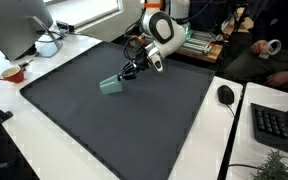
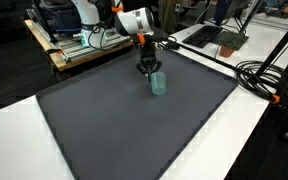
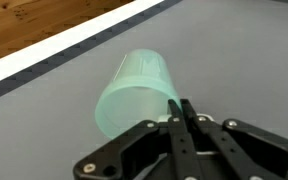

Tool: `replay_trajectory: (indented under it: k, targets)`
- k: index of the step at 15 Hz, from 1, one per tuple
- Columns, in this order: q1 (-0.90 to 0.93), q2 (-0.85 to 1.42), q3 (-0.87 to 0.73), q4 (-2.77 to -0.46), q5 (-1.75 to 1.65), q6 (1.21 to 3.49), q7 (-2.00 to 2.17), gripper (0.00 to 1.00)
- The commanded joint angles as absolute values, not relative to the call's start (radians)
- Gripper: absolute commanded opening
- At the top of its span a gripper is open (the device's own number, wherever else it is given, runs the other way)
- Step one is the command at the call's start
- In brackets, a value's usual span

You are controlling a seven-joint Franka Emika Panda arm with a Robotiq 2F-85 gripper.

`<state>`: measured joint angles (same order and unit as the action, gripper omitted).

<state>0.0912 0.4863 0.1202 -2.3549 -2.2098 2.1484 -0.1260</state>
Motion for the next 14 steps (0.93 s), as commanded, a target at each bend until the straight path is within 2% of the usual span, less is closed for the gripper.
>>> replay_trajectory:
  k: [1,9,10,11,14]
  targets:
    - [0.081,0.517,0.114,-2.322,-2.197,2.165,-0.148,0.01]
    - [0.078,0.558,0.11,-2.291,-2.182,2.175,-0.171,0.01]
    - [0.078,0.561,0.111,-2.289,-2.179,2.178,-0.176,0.3]
    - [0.078,0.563,0.11,-2.287,-2.177,2.178,-0.179,0.32]
    - [0.077,0.56,0.113,-2.288,-2.173,2.196,-0.19,0.52]
